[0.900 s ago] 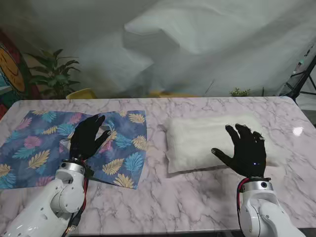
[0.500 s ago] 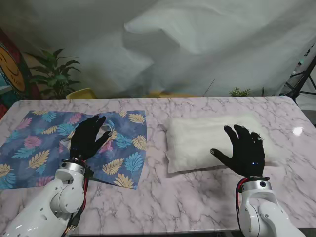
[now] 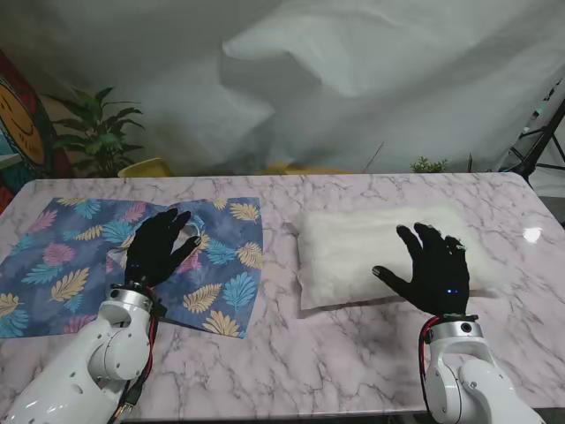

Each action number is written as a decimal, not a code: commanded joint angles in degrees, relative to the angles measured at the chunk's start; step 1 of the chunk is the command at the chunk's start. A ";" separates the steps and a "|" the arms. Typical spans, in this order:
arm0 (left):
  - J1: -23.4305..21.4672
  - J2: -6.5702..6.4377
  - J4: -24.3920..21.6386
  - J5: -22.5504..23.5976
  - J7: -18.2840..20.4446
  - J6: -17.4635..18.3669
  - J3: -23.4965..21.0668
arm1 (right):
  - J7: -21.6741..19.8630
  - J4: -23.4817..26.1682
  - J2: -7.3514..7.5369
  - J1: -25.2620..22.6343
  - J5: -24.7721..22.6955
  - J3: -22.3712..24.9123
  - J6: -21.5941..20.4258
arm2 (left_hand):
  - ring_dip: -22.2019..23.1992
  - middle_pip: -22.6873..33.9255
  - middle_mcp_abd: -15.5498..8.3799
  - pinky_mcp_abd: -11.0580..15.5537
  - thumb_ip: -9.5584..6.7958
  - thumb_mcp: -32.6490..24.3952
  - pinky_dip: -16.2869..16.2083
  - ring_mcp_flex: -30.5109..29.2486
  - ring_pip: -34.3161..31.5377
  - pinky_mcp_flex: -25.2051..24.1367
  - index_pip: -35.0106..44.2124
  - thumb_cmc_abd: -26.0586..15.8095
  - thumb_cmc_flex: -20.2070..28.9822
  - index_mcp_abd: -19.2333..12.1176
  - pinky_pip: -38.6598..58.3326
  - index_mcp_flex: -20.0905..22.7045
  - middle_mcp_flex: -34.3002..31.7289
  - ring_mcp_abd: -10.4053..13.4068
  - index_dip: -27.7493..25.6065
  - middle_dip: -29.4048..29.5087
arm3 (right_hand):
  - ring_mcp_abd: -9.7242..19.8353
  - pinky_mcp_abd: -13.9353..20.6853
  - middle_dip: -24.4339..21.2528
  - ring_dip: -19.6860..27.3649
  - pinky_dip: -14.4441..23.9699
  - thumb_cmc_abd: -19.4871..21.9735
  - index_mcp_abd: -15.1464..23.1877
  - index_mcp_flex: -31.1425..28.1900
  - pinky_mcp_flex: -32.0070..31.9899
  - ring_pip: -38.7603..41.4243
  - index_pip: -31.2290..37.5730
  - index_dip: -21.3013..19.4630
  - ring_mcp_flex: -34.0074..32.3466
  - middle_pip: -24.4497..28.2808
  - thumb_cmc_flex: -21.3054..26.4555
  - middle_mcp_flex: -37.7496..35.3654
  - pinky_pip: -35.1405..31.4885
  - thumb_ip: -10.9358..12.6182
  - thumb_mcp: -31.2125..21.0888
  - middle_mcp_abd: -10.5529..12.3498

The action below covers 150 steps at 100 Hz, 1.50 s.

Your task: Put a pillowcase on a pillow

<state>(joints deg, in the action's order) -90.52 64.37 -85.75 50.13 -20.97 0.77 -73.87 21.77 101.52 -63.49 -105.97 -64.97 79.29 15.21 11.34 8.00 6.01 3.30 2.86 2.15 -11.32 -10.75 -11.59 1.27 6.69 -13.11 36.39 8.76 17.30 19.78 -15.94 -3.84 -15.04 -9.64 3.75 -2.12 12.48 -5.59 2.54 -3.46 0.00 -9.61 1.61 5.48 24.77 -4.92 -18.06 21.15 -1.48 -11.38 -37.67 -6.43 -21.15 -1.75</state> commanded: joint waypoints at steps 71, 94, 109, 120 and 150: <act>1.04 -6.62 -1.09 12.66 36.18 9.16 -18.88 | 0.12 -0.84 -0.11 0.19 1.01 0.01 -0.02 | 3.10 -8.34 3.10 -8.93 -1.40 -1.77 -1.01 7.22 3.39 1.19 -5.34 18.42 24.80 -7.54 -12.65 -11.93 10.47 -7.03 -0.28 -1.86 | 0.30 -1.61 0.37 -0.13 0.40 1.87 -0.45 0.69 -0.37 -1.80 1.08 1.62 -0.97 1.33 -0.59 -1.36 -0.33 -0.13 0.96 -0.23; 3.45 -8.40 1.14 18.13 44.64 14.67 -19.91 | -0.30 -0.80 -0.07 0.26 1.09 0.05 -0.27 | 3.35 -9.39 4.61 -7.55 0.56 -23.82 -1.25 8.04 6.52 1.14 -4.10 27.91 18.55 -8.20 -14.86 -10.60 11.32 -6.55 0.28 5.47 | 0.33 -1.66 0.43 -0.14 0.52 2.02 -0.80 0.56 -0.41 -1.82 1.08 1.76 -1.08 1.43 -0.38 -1.55 -0.49 -0.09 1.17 -0.19; 6.50 -9.40 3.55 21.34 47.89 19.02 -18.82 | -0.56 -0.71 -0.06 0.25 1.14 0.06 -0.23 | 3.74 -10.30 6.08 -6.88 1.42 -34.73 -0.85 8.92 8.39 0.61 -6.20 32.57 18.47 -7.65 -15.14 -11.77 11.71 -6.14 3.26 8.92 | 0.46 -1.66 0.51 -0.14 0.55 1.99 -1.00 0.44 -0.41 -1.80 1.14 1.80 -1.23 1.58 -0.10 -1.67 -0.51 -0.04 1.23 -0.03; 9.41 -10.09 6.49 22.72 48.93 22.18 -17.06 | -0.48 -0.63 -0.10 0.11 1.20 0.14 -0.05 | 4.49 -10.25 6.81 -6.71 1.68 -37.06 -0.67 9.35 9.36 0.39 -7.47 33.67 17.23 -7.60 -15.30 -12.07 11.79 -6.31 3.04 8.97 | 0.41 -1.70 0.56 -0.14 0.56 2.02 -1.00 0.36 -0.38 -1.81 1.20 1.81 -1.25 1.66 0.03 -1.72 -0.52 -0.02 1.31 -0.06; 15.79 -11.42 14.38 26.33 45.66 27.19 -11.26 | -0.25 -0.82 -0.13 0.24 1.29 0.09 0.07 | 1.52 -10.26 7.78 -6.64 2.36 -37.36 0.19 9.78 12.01 -3.15 2.60 33.94 14.09 -11.19 -17.02 -6.86 11.85 -6.51 -2.34 8.98 | 0.45 -1.69 0.67 -0.18 0.60 2.17 -1.29 0.28 -0.33 -1.76 1.29 1.84 -1.49 1.88 0.34 -1.92 -0.53 0.03 1.61 0.01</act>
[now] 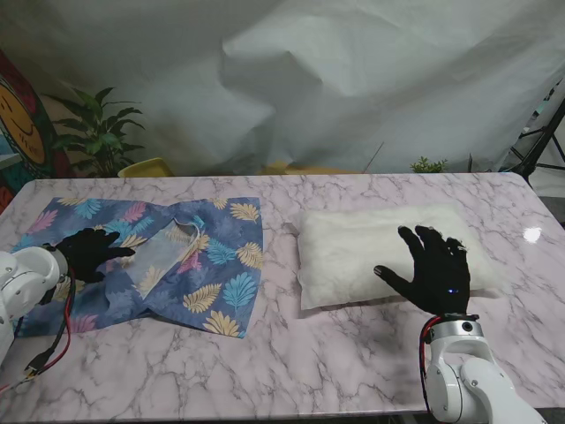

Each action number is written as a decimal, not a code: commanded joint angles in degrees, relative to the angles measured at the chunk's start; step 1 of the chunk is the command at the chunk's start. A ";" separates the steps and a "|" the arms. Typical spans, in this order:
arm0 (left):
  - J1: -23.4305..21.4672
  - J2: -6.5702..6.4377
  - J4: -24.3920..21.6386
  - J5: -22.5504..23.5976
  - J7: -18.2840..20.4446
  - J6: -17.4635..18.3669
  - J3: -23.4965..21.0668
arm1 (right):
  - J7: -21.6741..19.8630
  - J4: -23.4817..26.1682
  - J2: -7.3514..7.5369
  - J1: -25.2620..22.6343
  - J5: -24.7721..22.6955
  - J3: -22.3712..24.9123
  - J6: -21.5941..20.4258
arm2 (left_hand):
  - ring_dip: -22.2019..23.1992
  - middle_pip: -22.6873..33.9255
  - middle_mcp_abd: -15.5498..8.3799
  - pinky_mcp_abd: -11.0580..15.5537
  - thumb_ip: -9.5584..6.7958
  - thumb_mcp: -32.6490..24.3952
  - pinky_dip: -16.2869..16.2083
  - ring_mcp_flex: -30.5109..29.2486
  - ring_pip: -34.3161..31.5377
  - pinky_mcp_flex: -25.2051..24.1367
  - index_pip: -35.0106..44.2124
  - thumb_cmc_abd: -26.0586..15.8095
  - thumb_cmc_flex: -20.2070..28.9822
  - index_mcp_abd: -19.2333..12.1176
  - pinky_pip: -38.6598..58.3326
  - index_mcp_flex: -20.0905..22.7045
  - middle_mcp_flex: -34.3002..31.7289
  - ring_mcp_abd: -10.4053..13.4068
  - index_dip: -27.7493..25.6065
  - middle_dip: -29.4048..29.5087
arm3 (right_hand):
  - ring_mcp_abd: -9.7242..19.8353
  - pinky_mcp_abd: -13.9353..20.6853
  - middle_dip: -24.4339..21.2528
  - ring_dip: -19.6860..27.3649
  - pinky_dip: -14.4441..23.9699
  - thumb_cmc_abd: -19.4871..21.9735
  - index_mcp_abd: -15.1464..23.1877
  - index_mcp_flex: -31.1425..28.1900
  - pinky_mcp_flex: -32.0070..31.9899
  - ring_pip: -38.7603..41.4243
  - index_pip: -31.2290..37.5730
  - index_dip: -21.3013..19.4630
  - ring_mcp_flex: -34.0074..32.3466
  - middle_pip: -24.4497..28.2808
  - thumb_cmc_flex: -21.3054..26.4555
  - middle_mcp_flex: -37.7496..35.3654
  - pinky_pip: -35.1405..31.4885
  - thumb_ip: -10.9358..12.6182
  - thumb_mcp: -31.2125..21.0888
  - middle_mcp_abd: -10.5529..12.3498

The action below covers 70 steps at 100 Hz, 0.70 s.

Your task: Put a pillowcase on a pillow

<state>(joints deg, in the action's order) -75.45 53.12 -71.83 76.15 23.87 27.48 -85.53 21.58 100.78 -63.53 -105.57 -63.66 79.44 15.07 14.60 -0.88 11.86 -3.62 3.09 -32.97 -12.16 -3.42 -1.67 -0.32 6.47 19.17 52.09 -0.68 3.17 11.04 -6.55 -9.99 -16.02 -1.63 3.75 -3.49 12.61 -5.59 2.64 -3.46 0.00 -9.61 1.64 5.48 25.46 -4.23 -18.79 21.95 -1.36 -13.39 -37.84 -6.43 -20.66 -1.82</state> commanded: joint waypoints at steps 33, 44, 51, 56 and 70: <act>4.43 -1.41 5.94 6.97 -3.30 -0.74 5.76 | -0.22 -0.07 -0.07 -0.13 -0.03 -0.09 0.23 | -7.58 -1.38 2.89 0.25 1.75 5.91 6.64 2.78 2.44 -1.78 11.15 -0.69 -4.15 0.29 -4.17 -1.25 2.51 -0.40 0.86 0.98 | 0.51 -0.33 0.67 -0.19 0.65 2.35 -1.27 0.12 0.01 -1.74 0.73 1.14 -0.96 1.35 0.69 -0.20 -0.59 0.12 1.49 0.17; 6.65 -1.86 10.03 6.67 -7.16 -2.01 9.18 | -0.46 -0.05 -0.03 -0.05 -0.06 -0.17 0.13 | -6.21 -1.38 2.89 0.51 1.62 6.02 6.60 2.69 1.89 -1.72 9.31 -0.70 -4.05 1.17 -3.70 -2.26 2.51 -0.33 2.08 0.98 | 0.52 -0.33 0.70 -0.21 0.68 2.43 -1.27 0.05 -0.03 -1.71 0.78 1.12 -1.06 1.41 0.75 -0.30 -0.62 0.13 1.61 0.27; 8.03 -2.18 12.12 6.35 -8.28 -2.35 11.30 | -0.54 -0.07 -0.01 0.02 -0.08 -0.24 0.07 | -5.87 -1.38 2.89 0.52 1.58 5.94 6.52 2.64 1.91 -1.72 9.79 -0.62 -3.93 0.95 -3.63 -1.77 2.51 -0.34 1.85 0.98 | 0.52 -0.33 0.73 -0.21 0.71 2.45 -1.34 0.03 -0.02 -1.72 0.82 1.11 -1.08 1.46 0.87 -0.35 -0.65 0.15 1.67 0.32; 8.69 -2.42 13.34 6.61 -9.85 -3.03 12.66 | -0.57 -0.09 0.00 0.06 -0.11 -0.28 0.06 | -5.33 -1.38 2.98 0.72 1.57 5.61 6.32 2.57 1.90 -1.66 11.34 -0.57 -3.90 0.99 -3.54 -1.61 2.52 -0.32 0.90 0.98 | 0.54 -0.37 0.73 -0.20 0.72 2.50 -1.30 0.02 -0.02 -1.72 0.83 1.11 -1.07 1.48 0.88 -0.40 -0.66 0.15 1.74 0.28; 9.44 -2.96 15.77 8.40 -16.07 -6.55 15.60 | -0.82 -0.13 0.04 0.20 -0.16 -0.43 0.01 | -0.17 -1.38 2.58 1.39 1.58 5.66 2.50 2.31 0.58 -1.15 23.38 -1.18 -3.92 0.09 -2.32 -1.73 2.49 0.00 -7.82 0.98 | 0.55 -0.40 0.76 -0.22 0.76 2.53 -1.29 0.10 0.04 -1.70 0.81 1.12 -1.16 1.52 0.96 -0.48 -0.70 0.18 1.90 0.30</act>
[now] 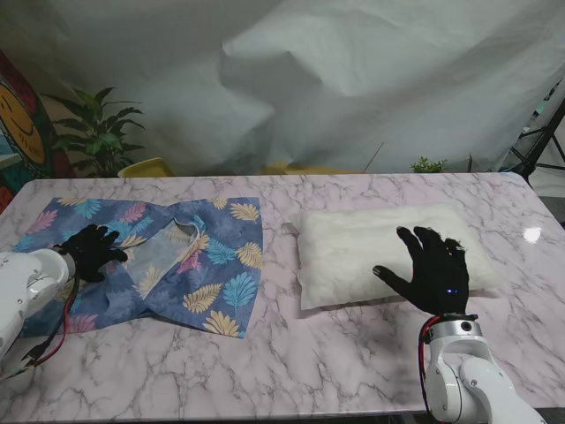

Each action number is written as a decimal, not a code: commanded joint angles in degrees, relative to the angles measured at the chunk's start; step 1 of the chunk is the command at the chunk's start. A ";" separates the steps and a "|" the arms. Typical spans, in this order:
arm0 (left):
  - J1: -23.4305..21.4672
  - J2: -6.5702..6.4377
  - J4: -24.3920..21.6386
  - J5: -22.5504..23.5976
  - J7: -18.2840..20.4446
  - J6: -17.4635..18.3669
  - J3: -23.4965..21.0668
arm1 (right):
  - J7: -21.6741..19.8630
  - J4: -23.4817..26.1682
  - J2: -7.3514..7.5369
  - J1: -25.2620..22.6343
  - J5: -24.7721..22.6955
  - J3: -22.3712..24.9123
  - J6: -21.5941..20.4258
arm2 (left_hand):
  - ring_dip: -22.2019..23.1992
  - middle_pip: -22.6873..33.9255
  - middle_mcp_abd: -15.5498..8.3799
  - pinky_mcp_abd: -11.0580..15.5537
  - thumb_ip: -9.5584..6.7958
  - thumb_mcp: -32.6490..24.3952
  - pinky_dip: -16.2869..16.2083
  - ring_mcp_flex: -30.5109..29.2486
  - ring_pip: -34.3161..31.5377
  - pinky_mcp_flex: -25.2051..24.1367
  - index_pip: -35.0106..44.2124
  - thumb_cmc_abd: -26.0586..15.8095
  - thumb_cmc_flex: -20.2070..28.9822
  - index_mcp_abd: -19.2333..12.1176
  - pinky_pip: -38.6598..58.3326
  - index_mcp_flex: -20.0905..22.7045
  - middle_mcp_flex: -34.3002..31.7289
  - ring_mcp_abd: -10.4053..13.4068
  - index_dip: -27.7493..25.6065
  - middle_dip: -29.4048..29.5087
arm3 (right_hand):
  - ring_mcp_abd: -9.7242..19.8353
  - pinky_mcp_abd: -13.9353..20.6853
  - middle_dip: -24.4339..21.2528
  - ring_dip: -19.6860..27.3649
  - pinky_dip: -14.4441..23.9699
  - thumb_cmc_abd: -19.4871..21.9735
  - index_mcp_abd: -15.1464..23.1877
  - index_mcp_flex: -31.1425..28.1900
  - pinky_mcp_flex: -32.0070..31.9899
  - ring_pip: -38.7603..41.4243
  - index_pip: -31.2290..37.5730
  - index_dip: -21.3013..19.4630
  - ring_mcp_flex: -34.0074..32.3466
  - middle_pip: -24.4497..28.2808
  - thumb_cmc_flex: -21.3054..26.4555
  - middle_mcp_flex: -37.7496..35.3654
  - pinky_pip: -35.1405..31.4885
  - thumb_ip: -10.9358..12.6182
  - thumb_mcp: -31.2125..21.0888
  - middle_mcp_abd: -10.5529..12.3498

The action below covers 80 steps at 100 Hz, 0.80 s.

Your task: Put a pillowcase on a pillow

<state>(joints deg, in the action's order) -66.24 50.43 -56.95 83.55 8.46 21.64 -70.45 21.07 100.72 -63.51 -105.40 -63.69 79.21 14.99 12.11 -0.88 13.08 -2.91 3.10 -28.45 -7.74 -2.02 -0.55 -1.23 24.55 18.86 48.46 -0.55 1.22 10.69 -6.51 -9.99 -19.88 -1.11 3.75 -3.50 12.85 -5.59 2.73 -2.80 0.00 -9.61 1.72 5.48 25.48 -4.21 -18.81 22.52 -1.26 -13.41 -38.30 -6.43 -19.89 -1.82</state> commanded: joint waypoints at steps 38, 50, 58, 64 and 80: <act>8.72 -1.08 11.43 -6.47 -7.74 -6.86 15.79 | -0.87 0.10 0.05 0.06 -0.16 -0.40 0.34 | 15.48 -0.21 0.06 4.52 2.22 2.30 -10.83 -0.66 -7.64 0.14 30.21 -2.20 -0.62 -1.27 27.62 -0.38 1.64 1.13 -17.63 -5.64 | 0.68 -0.61 0.58 -0.33 0.69 2.04 -1.21 0.20 -0.17 -1.51 0.75 1.14 -1.33 1.08 1.17 -0.81 -0.21 0.25 1.43 0.35; 10.31 -0.59 14.06 -10.51 -10.94 -8.62 19.01 | -0.83 0.09 0.03 0.01 -0.15 -0.38 0.53 | 15.37 2.69 -1.89 6.55 1.22 16.60 -13.20 -2.36 -14.13 -0.43 45.40 -3.40 7.85 -3.99 40.50 2.64 0.75 0.72 -25.34 -18.47 | 0.71 -0.68 0.61 -0.36 0.74 2.29 -1.22 0.16 -0.05 -1.45 0.74 1.16 -1.44 1.15 1.39 -0.96 -0.31 0.29 1.51 0.41; 10.29 0.09 14.82 -12.74 -13.28 -8.89 18.62 | -0.77 0.01 0.02 0.04 -0.11 -0.40 0.62 | 13.27 8.06 -0.97 4.16 0.54 17.76 -14.93 -6.94 -23.21 5.91 46.89 -3.18 10.72 -3.62 44.52 5.12 -3.62 -2.33 -36.88 -28.77 | 0.66 -0.65 0.65 -0.38 0.81 2.55 -1.18 0.14 0.10 -1.42 0.74 1.17 -1.53 1.21 1.55 -1.13 -0.44 0.32 1.62 0.37; 9.48 0.99 14.83 -14.68 -14.37 -8.57 16.37 | -0.66 -0.14 0.01 0.14 -0.04 -0.45 0.58 | 9.78 16.37 0.19 1.25 0.83 14.81 -15.27 -13.53 -25.79 12.01 47.33 -1.62 12.23 -0.86 45.30 5.22 -10.98 -4.70 -42.52 -26.56 | 0.67 -0.67 0.67 -0.38 0.85 2.72 -1.19 0.07 0.10 -1.42 0.76 1.16 -1.56 1.24 1.65 -1.19 -0.49 0.34 1.75 0.39; 6.91 2.68 12.72 -16.16 -18.43 -6.61 9.74 | -0.70 -0.37 0.02 0.33 0.09 -0.51 0.49 | 8.97 29.98 -8.75 1.01 2.66 2.07 -14.23 -40.86 -32.13 34.57 47.02 3.43 10.49 3.45 57.24 7.06 -37.84 -1.50 -48.88 -29.32 | 0.60 -0.63 0.71 -0.42 0.91 3.17 -1.08 0.15 0.11 -1.34 0.71 1.18 -1.80 1.33 2.05 -1.46 -0.57 0.43 2.04 0.35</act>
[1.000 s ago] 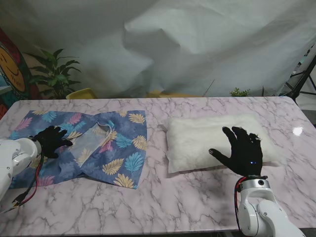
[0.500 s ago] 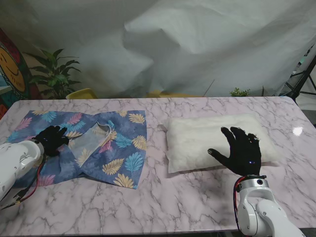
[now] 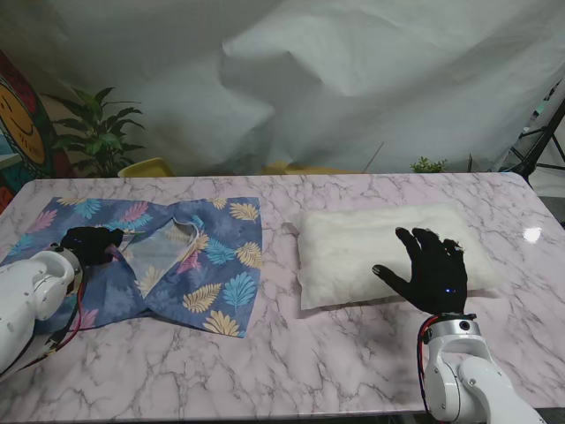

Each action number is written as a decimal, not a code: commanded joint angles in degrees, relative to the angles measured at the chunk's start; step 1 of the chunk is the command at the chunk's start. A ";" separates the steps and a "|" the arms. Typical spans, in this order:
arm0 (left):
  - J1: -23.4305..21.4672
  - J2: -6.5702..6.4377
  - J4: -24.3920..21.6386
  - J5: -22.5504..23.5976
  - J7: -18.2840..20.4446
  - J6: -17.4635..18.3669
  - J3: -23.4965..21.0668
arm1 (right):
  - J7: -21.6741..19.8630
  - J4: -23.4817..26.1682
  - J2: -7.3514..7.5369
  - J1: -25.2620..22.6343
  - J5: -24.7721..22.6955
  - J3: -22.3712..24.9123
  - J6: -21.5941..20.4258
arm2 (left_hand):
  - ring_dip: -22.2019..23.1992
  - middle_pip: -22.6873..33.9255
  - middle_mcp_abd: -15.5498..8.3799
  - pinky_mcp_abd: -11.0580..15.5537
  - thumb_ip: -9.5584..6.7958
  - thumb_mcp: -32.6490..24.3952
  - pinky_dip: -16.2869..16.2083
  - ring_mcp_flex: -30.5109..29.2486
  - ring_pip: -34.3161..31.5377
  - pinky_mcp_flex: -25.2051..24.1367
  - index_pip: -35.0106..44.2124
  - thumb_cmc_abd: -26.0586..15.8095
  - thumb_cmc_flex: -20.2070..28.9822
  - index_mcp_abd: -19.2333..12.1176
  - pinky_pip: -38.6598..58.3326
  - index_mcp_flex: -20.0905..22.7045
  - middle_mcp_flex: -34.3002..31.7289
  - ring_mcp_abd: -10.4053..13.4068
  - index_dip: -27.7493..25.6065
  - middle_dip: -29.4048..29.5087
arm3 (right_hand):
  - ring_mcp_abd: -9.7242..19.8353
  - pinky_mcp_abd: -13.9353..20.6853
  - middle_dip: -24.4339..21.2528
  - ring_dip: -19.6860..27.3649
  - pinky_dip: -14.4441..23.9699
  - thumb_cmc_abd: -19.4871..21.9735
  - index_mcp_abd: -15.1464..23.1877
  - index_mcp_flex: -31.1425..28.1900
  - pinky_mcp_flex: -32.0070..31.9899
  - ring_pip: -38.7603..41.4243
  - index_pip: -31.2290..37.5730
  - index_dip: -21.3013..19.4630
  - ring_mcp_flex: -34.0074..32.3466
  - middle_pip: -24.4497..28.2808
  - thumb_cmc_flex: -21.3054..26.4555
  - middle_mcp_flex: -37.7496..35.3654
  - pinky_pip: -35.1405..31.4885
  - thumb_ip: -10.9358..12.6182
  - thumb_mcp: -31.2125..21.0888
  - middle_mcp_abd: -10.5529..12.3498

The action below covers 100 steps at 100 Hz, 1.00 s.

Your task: Put a pillowcase on a pillow

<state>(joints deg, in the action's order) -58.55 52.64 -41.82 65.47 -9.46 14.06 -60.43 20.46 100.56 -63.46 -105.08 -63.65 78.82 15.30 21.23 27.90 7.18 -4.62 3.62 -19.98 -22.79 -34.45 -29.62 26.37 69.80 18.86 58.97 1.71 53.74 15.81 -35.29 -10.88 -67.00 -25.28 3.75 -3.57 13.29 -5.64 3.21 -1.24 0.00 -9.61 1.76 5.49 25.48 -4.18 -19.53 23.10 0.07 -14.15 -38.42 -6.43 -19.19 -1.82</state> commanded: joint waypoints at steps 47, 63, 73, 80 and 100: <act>-12.29 1.31 -24.49 13.78 -2.76 10.66 -16.87 | -0.92 -0.12 0.05 0.22 0.13 -0.36 0.16 | 12.54 2.53 -9.11 8.13 3.39 -15.31 -1.57 -13.90 -8.64 7.61 2.47 11.14 -2.80 -3.40 14.49 8.02 -18.45 4.55 -2.28 -14.29 | 0.56 -0.59 0.32 -0.40 0.52 2.20 -1.08 0.18 0.28 -1.31 0.70 1.17 -1.59 0.76 1.70 -1.20 -0.51 0.61 2.71 0.33; -17.13 1.64 -32.91 16.74 -1.29 11.89 -22.78 | -1.19 -0.15 0.07 0.41 0.17 -0.50 0.09 | 13.42 2.57 -8.93 8.10 3.43 -15.71 -1.82 -14.26 -8.84 7.56 2.49 11.36 -3.07 -3.49 14.84 8.27 -18.77 4.65 -2.04 -14.68 | 0.53 -0.57 0.33 -0.40 0.54 2.32 -1.09 0.03 0.30 -1.30 0.79 1.14 -1.78 0.75 1.96 -1.37 -0.50 0.67 3.12 0.27; -19.55 1.87 -37.30 18.12 -1.27 12.23 -25.61 | -1.43 -0.13 0.09 0.51 0.21 -0.58 0.10 | 13.69 2.49 -8.93 7.96 3.48 -15.80 -1.84 -14.41 -8.70 7.47 2.49 11.41 -3.17 -3.54 14.79 8.32 -18.79 4.82 -1.94 -14.75 | 0.50 -0.53 0.34 -0.41 0.55 2.28 -1.00 -0.13 0.38 -1.29 0.87 1.11 -1.91 0.76 2.14 -1.52 -0.51 0.70 3.31 0.40; -20.82 2.12 -39.74 18.30 -1.30 12.50 -26.97 | -1.84 -0.04 0.13 0.54 0.19 -0.61 0.16 | 13.92 2.44 -9.04 7.89 3.51 -15.87 -1.82 -14.42 -8.49 7.38 2.53 11.44 -3.22 -3.52 14.64 8.45 -18.95 4.83 -1.85 -14.82 | 0.52 -0.52 0.33 -0.40 0.56 2.13 -0.92 -0.11 0.39 -1.31 0.88 1.09 -1.90 0.71 2.30 -1.53 -0.50 0.71 3.45 0.25; -22.47 3.05 -43.42 16.77 -3.11 12.25 -27.46 | -2.77 0.01 0.26 0.75 -0.10 -0.77 0.38 | 14.22 2.24 -9.04 7.63 3.57 -15.95 -1.74 -14.58 -7.60 7.36 2.52 11.42 -3.23 -3.38 14.21 8.55 -19.02 4.83 -1.47 -14.98 | 0.44 -0.56 0.39 -0.37 0.60 0.65 -0.85 -0.21 0.57 -1.39 1.10 0.95 -1.98 0.78 2.95 -1.55 -0.53 0.72 3.56 0.20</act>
<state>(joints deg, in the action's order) -81.07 54.99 -84.15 83.14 -12.32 26.38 -88.55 18.07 100.45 -63.29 -104.39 -63.57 78.22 15.35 34.71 29.55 -1.08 -1.39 5.33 -33.74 -23.51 -46.64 -36.91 34.81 70.69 28.03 55.80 -1.77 66.56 23.52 -52.47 -5.08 -68.43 -39.39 3.75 -3.58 13.30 -5.65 3.27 -1.24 0.00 -9.63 2.37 5.53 26.11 -4.17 -20.99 23.49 1.73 -14.92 -38.51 -6.43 -16.89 -1.81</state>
